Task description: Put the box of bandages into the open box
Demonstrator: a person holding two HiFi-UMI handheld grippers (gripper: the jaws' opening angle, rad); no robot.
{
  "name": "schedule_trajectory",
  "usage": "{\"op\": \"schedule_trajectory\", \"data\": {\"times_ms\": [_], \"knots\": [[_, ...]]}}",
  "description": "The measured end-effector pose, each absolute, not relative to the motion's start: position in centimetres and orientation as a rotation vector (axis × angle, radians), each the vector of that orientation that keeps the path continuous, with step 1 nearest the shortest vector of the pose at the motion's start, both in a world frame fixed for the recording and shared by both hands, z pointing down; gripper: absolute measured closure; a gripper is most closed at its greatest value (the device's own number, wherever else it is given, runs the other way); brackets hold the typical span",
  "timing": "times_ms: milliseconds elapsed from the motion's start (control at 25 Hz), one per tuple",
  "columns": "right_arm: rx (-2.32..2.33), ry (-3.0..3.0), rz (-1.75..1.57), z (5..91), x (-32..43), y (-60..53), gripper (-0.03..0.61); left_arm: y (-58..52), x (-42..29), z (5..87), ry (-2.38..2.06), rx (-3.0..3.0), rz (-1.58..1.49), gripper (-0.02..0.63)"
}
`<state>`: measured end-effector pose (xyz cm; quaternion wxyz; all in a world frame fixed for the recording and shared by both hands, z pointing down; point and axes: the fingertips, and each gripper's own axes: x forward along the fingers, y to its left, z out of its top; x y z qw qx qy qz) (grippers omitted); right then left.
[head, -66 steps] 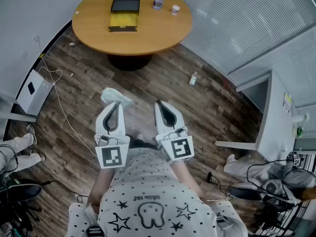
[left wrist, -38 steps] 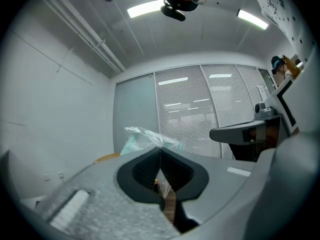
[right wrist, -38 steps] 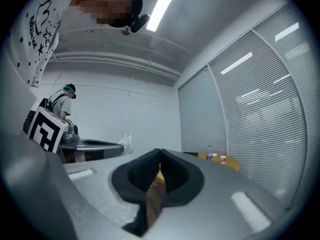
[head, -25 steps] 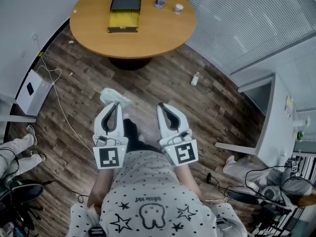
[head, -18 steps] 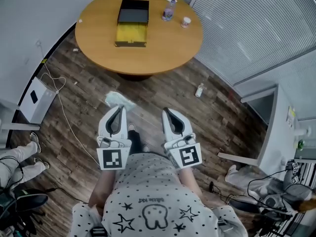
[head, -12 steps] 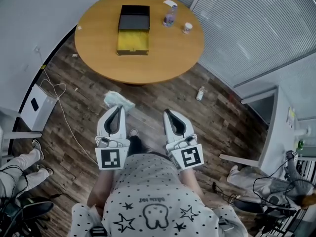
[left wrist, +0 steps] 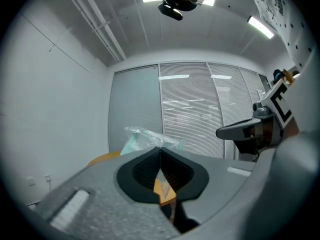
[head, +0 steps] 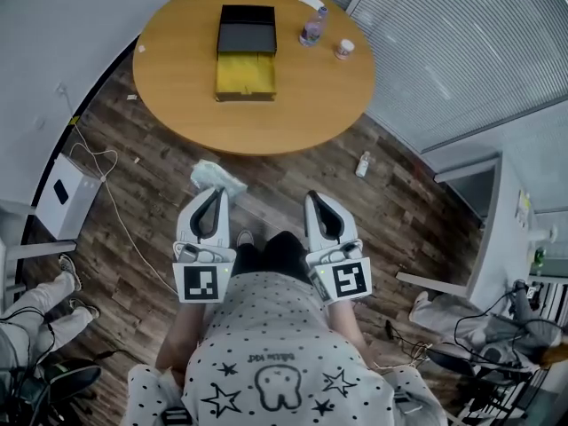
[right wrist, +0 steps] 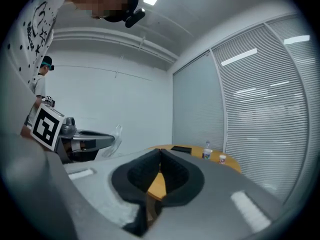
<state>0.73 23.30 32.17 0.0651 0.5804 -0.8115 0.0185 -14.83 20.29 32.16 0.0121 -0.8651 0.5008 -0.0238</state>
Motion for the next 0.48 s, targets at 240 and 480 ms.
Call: {"op": "schedule_trajectory", "data": {"times_ms": [240, 480], "knots": [[1.718, -2.441, 0.04, 32.5, 0.4, 21.4, 0.574, 18.9, -15.9, 33.2, 1.625, -2.682, -0.079, 0.603], [1.66, -2.511, 0.061, 33.4, 0.2, 19.2, 0.574, 17.8, -16.0, 33.7, 1.693, -2.662, -0.106, 0.603]]}}
